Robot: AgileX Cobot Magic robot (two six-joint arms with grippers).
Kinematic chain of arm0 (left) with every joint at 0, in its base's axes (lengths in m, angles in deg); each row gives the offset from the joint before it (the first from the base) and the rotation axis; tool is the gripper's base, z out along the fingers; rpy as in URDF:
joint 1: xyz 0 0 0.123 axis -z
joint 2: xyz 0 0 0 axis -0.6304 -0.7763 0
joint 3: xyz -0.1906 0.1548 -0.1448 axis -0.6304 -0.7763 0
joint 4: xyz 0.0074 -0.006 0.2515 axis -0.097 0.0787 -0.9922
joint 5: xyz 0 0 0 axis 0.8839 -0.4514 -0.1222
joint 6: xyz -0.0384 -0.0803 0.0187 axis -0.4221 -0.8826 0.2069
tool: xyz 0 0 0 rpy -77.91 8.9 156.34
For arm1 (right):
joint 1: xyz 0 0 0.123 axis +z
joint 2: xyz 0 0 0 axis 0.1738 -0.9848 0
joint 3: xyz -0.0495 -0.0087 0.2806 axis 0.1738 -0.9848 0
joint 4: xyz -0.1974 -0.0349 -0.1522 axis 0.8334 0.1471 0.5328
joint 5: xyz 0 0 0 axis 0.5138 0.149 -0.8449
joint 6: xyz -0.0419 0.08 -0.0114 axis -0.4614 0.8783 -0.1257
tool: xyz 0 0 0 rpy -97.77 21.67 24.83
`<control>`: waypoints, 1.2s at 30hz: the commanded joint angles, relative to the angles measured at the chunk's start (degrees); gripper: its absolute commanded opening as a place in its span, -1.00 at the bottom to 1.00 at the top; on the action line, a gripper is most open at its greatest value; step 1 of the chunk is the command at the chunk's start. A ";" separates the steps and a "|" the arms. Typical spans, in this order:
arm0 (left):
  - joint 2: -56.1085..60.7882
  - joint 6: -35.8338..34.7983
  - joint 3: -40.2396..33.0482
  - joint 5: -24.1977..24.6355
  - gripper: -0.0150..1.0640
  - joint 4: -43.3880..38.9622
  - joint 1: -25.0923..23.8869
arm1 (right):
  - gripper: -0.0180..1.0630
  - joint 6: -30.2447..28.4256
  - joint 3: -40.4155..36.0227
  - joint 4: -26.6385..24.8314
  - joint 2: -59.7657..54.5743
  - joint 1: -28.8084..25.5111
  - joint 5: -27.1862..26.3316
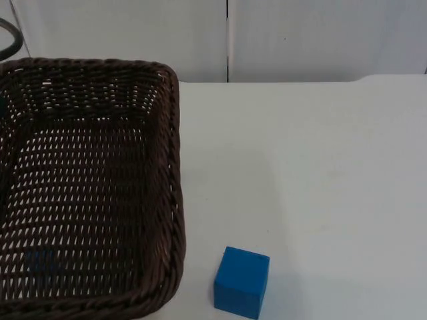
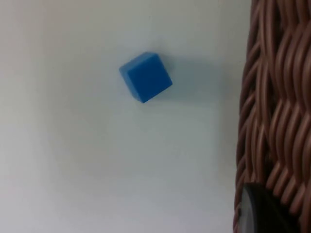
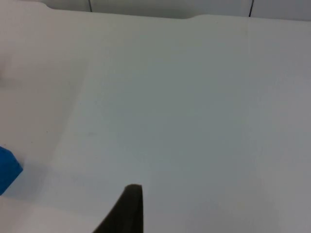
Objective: Pick up the basket with the left hand and place the largest block into the basket with the right hand.
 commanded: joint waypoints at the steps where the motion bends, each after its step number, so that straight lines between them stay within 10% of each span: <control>1: 0.74 0.10 -0.16 -0.67 -0.98 0.97 -0.21 | 0.97 -0.39 -0.05 0.00 0.20 -0.45 -0.27; 23: 0.74 0.02 -0.16 -0.61 -0.98 0.78 -0.21 | 0.97 -0.61 1.64 0.00 -3.19 -0.45 -3.81; 36: 0.74 0.02 -0.16 0.30 -0.98 0.78 -0.21 | 0.97 -0.61 2.92 -1.24 -28.36 -0.45 -24.30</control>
